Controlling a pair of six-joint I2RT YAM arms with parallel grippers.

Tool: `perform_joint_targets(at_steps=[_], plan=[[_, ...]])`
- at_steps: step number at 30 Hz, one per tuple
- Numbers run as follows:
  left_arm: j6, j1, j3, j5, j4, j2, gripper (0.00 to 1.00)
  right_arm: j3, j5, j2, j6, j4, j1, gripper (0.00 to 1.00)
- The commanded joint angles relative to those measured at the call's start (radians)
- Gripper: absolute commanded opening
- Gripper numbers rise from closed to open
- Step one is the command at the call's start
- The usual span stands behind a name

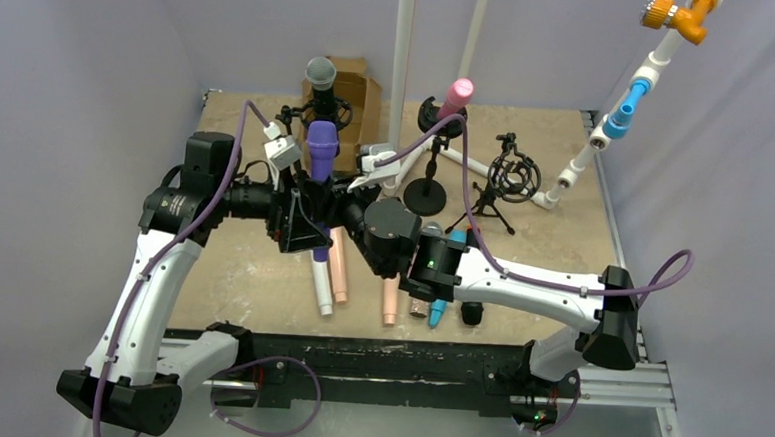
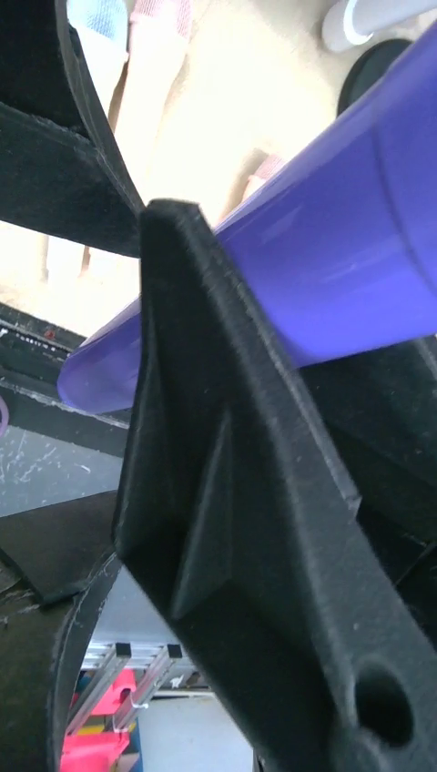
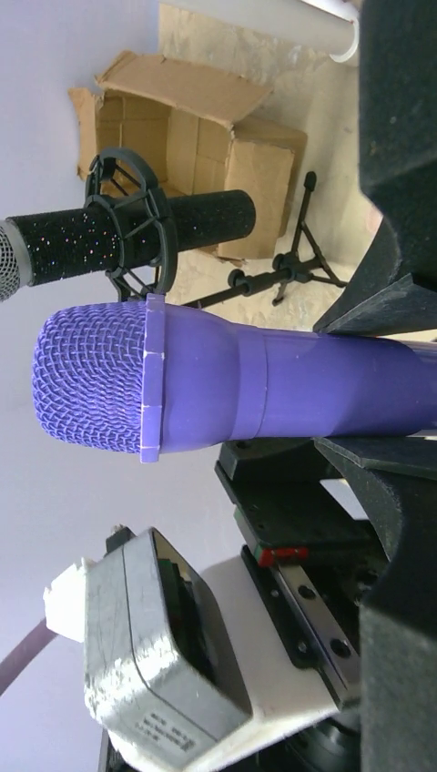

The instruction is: Attach the microphones to the stand

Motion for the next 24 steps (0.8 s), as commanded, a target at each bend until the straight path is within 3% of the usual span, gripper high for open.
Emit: perform_joint_targets(at_steps=[1, 4, 9, 13, 17, 21, 24], plan=[[-0.009, -0.008, -0.014, 0.010, 0.097, -0.008, 0.88, 0.025, 0.005, -0.034, -0.022, 0.109, 0.005, 0.11], [0.022, -0.009, -0.012, -0.005, 0.096, 0.005, 0.52, 0.023, -0.057, -0.046, 0.008, 0.078, 0.005, 0.21], [0.063, -0.008, 0.003, -0.034, 0.101, -0.023, 0.01, 0.041, -0.129, -0.061, 0.060, -0.042, -0.002, 0.38], [0.129, -0.008, 0.020, -0.049, 0.061, -0.049, 0.00, 0.049, -0.268, -0.084, 0.143, -0.139, -0.077, 0.55], [0.191, -0.010, 0.041, -0.034, 0.011, -0.055, 0.00, 0.087, -0.467, -0.078, 0.188, -0.200, -0.170, 0.62], [0.232, -0.017, 0.054, -0.024, -0.035, -0.051, 0.00, 0.151, -0.535, -0.047, 0.171, -0.247, -0.179, 0.60], [0.249, -0.022, 0.060, -0.027, -0.057, -0.044, 0.00, 0.159, -0.574, -0.037, 0.161, -0.241, -0.179, 0.52]])
